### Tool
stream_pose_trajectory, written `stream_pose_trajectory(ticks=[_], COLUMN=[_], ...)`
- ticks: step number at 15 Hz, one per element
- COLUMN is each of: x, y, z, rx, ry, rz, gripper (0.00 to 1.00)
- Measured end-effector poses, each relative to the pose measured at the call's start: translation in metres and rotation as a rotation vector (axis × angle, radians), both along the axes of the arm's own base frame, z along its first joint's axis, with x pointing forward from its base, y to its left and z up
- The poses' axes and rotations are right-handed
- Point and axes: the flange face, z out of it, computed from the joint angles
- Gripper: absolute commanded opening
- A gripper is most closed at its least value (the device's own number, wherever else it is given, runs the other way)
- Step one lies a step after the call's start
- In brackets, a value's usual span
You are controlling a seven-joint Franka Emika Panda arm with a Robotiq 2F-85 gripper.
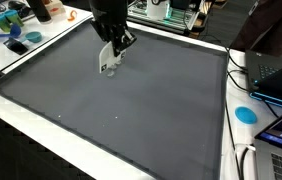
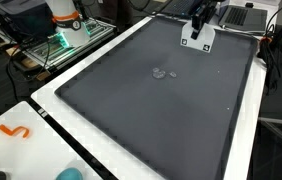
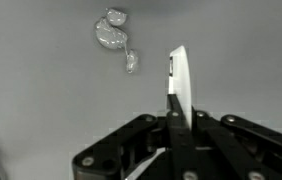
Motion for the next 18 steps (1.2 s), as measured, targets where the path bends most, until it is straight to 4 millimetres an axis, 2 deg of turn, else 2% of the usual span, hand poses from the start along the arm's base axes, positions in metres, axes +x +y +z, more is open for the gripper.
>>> stream_pose_trajectory(ticks=[3,13,15,18], x=[0.002,0.002,0.001,-0.001], y=[-0.014,-0.015,-0.023,-0.048], z=[0.004,0.004,0.004,0.006], rx=[0.005,0.012,0.053,0.135], ry=[-0.004,0.002,0.026,0.086], rz=[-0.018,-0.015,-0.005,0.009], gripper=[0.04,0.01,0.01,0.01])
